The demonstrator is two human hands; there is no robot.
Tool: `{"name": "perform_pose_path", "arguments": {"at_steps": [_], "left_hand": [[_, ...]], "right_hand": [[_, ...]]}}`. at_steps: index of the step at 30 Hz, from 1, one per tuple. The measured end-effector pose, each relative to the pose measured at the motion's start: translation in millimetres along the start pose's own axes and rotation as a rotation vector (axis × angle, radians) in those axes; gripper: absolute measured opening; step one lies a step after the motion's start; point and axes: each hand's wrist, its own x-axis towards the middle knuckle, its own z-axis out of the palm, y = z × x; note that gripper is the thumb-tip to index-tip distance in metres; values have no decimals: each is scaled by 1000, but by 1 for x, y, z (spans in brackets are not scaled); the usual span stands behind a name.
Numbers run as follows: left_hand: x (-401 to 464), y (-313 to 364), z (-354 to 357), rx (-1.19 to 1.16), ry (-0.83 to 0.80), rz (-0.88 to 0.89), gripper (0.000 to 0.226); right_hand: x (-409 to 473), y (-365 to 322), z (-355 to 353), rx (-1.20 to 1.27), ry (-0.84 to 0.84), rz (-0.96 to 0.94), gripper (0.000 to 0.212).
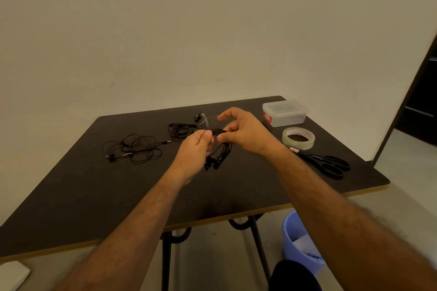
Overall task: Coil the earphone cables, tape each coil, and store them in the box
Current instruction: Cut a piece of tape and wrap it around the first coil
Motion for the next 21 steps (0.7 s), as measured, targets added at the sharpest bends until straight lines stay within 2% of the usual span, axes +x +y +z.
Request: {"name": "perform_pose_path", "arguments": {"at_steps": [6,10,12,14,16,19,21], "left_hand": [[4,10,8,22,151,63,31],[5,12,13,-19,181,75,33],[5,13,13,-2,212,74,33],[5,16,13,8,238,74,33],[5,19,14,21,246,73,33],[4,24,14,73,257,71,33],[3,27,15,94,263,83,33]], "right_hand": [[-7,-3,-4,344,-9,13,34],[-7,2,-9,431,212,25,13],[-10,2,-16,404,319,0,12],[-14,-1,-23,377,337,-41,15],[-19,-6,-28,287,254,-79,16],[-22,-13,-25,-29,95,-124,13],[-23,-17,-20,-174,97,-139,12]]}}
